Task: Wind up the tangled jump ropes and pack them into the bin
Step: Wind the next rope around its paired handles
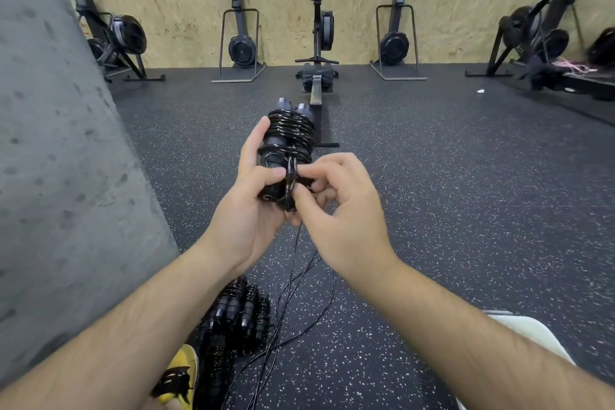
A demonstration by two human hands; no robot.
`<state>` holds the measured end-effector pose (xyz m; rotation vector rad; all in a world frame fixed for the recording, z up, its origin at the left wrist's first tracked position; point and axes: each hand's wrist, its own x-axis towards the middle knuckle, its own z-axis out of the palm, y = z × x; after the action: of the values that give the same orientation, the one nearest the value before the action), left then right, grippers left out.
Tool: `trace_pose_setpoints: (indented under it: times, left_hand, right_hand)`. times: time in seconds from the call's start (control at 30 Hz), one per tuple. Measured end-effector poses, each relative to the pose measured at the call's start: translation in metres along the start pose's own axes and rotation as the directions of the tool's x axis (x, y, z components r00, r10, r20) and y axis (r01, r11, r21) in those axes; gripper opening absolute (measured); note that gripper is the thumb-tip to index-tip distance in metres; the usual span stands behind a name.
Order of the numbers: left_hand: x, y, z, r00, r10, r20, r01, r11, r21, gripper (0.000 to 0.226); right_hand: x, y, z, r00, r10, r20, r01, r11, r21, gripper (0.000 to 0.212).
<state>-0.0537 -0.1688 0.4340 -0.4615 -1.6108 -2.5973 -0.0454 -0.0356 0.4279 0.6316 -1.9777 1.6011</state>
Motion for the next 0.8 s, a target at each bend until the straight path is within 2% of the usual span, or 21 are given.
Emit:
trace_pose_setpoints:
  times: [0.07, 0.2, 0.3, 0.5, 0.63, 0.73, 0.8]
  left_hand:
    - [0.001, 0.002, -0.002, 1.000, 0.017, -0.015, -0.017, 1.000, -0.018, 0.065]
    - [-0.001, 0.001, -0.002, 1.000, 0.005, 0.003, -0.005, 1.000, -0.015, 0.066]
    - [-0.002, -0.004, 0.001, 1.000, -0.003, 0.002, 0.003, 1.000, -0.019, 0.070]
    - [0.000, -0.005, -0.008, 0.999, 0.011, -0.052, -0.008, 0.999, 0.044, 0.075]
    - [0.004, -0.013, -0.023, 0.992, 0.040, -0.124, -0.011, 0.973, 0.229, 0.086]
    - [0.004, -0.021, -0.034, 0.993, 0.037, -0.113, 0.020, 0.883, 0.469, 0.087]
    - [0.005, -0.025, -0.040, 0.992, 0.032, -0.118, 0.038, 0.836, 0.548, 0.087]
  right_hand:
    - [0.000, 0.002, -0.002, 1.000, 0.008, 0.004, -0.007, 0.999, -0.049, 0.022]
    - [-0.002, 0.003, -0.004, 1.000, -0.026, 0.000, 0.026, 0.997, -0.068, 0.006]
    - [-0.002, 0.005, -0.001, 0.998, -0.065, 0.000, 0.064, 0.997, -0.050, 0.006]
    - [0.003, 0.002, 0.002, 0.997, 0.070, 0.014, -0.070, 0.998, 0.003, 0.013]
    - [0.004, 0.006, 0.008, 0.944, 0.309, 0.118, -0.320, 0.943, 0.092, 0.023]
    - [0.005, 0.013, 0.015, 0.904, 0.387, 0.180, -0.388, 0.921, -0.032, 0.021]
    - [0.007, 0.015, 0.020, 0.888, 0.410, 0.210, -0.405, 0.912, -0.068, 0.026]
